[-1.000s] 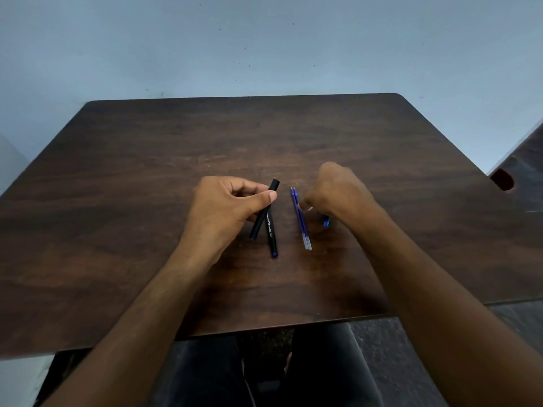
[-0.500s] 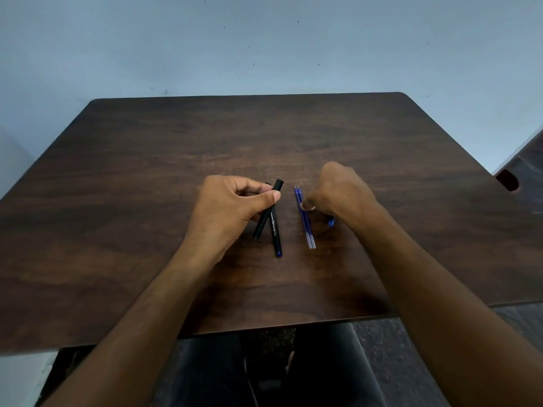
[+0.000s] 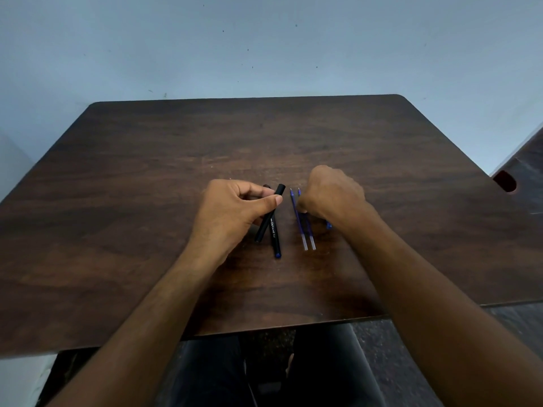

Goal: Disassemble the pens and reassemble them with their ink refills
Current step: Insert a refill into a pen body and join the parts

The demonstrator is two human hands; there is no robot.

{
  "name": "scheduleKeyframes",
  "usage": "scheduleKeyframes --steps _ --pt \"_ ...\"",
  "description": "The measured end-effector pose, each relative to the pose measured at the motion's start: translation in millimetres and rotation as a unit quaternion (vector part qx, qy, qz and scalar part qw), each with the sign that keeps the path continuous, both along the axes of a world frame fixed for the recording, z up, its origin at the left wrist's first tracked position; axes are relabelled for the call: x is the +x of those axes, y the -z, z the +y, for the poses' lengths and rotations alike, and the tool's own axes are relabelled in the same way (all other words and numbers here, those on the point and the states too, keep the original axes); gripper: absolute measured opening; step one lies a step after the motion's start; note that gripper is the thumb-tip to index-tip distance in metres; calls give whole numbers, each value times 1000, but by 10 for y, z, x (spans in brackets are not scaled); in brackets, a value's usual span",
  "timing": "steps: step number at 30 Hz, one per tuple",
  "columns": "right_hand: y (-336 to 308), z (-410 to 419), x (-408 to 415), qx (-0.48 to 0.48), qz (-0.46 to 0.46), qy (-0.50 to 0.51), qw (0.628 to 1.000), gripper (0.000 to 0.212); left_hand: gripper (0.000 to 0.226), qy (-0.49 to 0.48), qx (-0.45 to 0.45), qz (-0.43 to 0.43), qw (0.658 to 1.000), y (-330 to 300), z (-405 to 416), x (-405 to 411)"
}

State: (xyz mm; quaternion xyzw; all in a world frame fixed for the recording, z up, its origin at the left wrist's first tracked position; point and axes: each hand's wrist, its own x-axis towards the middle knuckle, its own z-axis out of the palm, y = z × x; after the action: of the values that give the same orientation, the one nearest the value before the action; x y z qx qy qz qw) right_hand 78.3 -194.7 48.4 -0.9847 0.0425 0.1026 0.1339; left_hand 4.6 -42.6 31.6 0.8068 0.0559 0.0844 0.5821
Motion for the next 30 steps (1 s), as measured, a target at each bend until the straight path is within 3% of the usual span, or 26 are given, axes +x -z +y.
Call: scheduleKeyframes --steps 9,15,17,19,21,24,30 --pt "-15 15 2 5 17 10 1000 43 8 12 7 3 1000 1 4 -34" --pt "-61 -127 40 151 -9 66 986 41 10 26 14 1 1000 -26 -13 -60" --pt "-51 -201 33 281 8 86 956 33 10 30 22 -1 999 -34 -15 -58" --pt "-30 -257 5 448 45 116 885 25 10 32 25 2 999 -32 -14 -50" --pt "-8 -296 -31 555 49 141 818 25 11 34 28 6 999 -24 -18 -45" --pt "-11 -314 -60 614 11 146 776 22 11 40 20 -7 999 -17 -25 -45" --pt "-54 -317 -93 668 -58 141 728 20 12 20 68 -46 996 -20 15 -56"
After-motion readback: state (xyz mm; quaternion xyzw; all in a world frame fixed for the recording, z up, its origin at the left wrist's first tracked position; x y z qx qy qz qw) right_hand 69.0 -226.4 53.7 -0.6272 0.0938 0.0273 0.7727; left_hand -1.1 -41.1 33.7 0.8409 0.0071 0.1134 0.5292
